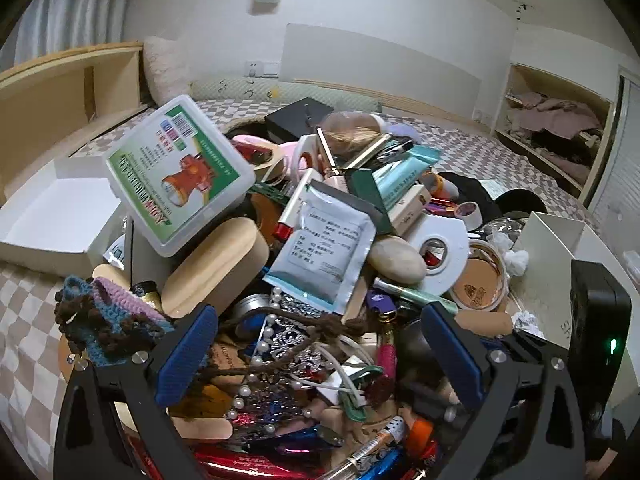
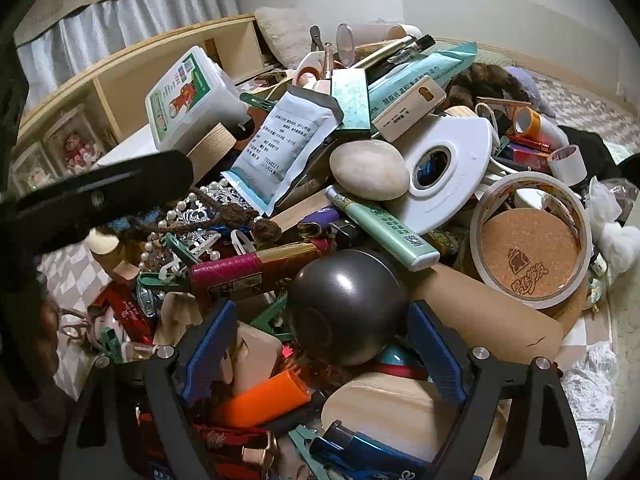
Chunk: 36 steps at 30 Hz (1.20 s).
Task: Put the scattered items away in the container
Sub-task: 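Lower both open tools into the heap toward the next items, then grasp the red oval item in the heap with the left tool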
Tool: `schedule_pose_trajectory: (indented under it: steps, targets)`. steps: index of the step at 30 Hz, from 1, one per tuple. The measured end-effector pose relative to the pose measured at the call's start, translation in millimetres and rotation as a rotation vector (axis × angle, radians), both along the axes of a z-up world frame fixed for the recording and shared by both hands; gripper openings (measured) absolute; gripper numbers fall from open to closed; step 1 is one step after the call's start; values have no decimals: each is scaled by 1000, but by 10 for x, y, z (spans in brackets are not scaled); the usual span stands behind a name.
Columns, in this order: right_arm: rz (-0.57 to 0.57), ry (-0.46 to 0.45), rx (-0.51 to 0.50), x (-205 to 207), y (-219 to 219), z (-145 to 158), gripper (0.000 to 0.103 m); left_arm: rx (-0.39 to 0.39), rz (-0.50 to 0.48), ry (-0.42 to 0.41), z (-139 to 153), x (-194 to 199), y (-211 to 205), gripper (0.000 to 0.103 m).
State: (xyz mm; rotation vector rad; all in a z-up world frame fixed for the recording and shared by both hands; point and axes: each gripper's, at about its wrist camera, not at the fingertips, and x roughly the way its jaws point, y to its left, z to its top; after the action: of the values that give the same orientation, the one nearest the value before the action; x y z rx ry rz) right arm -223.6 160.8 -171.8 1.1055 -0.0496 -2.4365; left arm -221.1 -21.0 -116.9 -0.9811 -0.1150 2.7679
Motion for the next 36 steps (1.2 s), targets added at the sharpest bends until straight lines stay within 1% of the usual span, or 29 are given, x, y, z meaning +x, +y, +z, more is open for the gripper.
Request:
schedule_pose_trajectory:
  steps: [2, 5, 7, 8, 10, 12, 14, 15, 16, 17, 18, 20, 22, 24, 26, 28, 30, 32, 35, 36]
  targets:
    - [-6, -13, -22, -22, 62, 6, 62, 10, -3, 11, 14, 12, -6, 102]
    - [-14, -32, -55, -56, 156, 15, 62, 33, -12, 23, 32, 24, -16, 102]
    - [-21, -27, -30, -46, 153, 32, 61, 44, -26, 29, 39, 31, -11, 102]
    - [-25, -25, -32, -30, 170, 46, 59, 46, -35, 35, 48, 42, 1, 98]
    - [-37, -25, -60, 3, 243, 86, 57, 35, -74, 69, 94, 94, 77, 88]
    - [-51, -28, -104, 34, 353, 146, 53, 15, -120, 104, 133, 149, 179, 88]
    - [-61, -24, -140, 69, 459, 215, 49, -10, -160, 114, 126, 177, 284, 88]
    - [-68, -14, -150, 94, 508, 256, 43, -29, -185, 109, 103, 185, 350, 88]
    - [-74, -3, -159, 120, 555, 298, 37, -44, -207, 99, 74, 187, 408, 85]
    - [-83, 3, -156, 139, 581, 318, 24, -55, -221, 88, 49, 183, 451, 82]
    - [-94, 4, -147, 137, 620, 335, 24, -66, -234, 72, 15, 170, 491, 81]
    - [-116, -21, -157, 96, 721, 293, 24, -89, -260, 37, -58, 141, 568, 71]
    - [-139, -49, -180, 65, 801, 247, 24, -107, -273, -1, -132, 94, 629, 65]
    - [-153, -64, -199, 66, 845, 241, 24, -123, -274, -26, -189, 60, 658, 63]
    - [-161, -59, -209, 73, 879, 263, 24, -143, -268, -56, -252, 23, 679, 57]
    - [-164, -57, -217, 77, 908, 281, 24, -164, -256, -75, -296, 6, 674, 54]
    - [-164, -61, -224, 75, 943, 272, 24, -162, -252, -85, -302, 8, 649, 50]
    - [-166, -67, -224, 68, 962, 259, 24, -157, -249, -94, -303, 16, 617, 40]
    - [-161, -71, -231, 70, 980, 255, 24, -142, -251, -111, -309, 35, 571, 32]
    - [-157, -71, -233, 75, 977, 259, 24, -131, -258, -118, -313, 40, 568, 32]
